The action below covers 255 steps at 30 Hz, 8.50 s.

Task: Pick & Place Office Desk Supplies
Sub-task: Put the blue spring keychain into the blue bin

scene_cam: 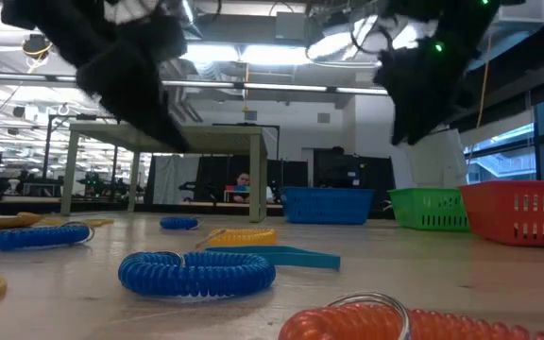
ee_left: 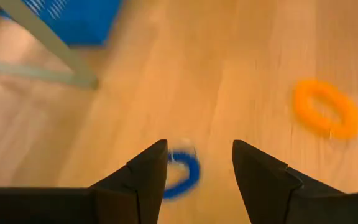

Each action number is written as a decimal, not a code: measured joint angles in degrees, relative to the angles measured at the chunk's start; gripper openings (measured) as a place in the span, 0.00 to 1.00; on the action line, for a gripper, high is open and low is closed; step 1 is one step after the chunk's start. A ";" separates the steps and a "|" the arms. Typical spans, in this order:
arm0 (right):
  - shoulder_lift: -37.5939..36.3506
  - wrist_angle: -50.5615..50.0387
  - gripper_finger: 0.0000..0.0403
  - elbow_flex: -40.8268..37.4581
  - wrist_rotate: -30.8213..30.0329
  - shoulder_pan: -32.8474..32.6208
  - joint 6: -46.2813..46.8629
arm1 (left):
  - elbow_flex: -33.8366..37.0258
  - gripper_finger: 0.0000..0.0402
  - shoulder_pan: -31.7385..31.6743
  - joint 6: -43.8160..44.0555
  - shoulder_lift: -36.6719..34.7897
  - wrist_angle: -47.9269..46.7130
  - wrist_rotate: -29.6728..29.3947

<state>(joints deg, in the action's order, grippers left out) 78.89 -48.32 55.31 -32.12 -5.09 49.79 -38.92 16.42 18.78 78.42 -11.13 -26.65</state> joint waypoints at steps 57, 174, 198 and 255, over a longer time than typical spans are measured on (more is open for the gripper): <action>0.00 17.92 0.48 1.01 -4.32 -0.96 -9.81 | -1.73 0.03 -11.95 -25.68 7.72 29.39 21.88; 19.17 39.24 0.11 0.99 18.20 21.82 -30.47 | -1.86 0.47 -9.98 -22.58 4.24 39.59 -15.28; 12.89 39.04 0.48 1.01 26.48 19.28 -30.70 | -1.86 0.47 -2.42 -7.16 4.24 8.60 6.82; 6.75 39.74 0.43 1.01 25.51 7.97 -29.23 | -1.70 0.03 10.69 -15.33 9.79 3.90 10.63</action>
<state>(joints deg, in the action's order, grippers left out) 85.65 -8.58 56.31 -6.61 2.88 20.56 -40.62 27.11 3.46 88.20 -7.23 -16.02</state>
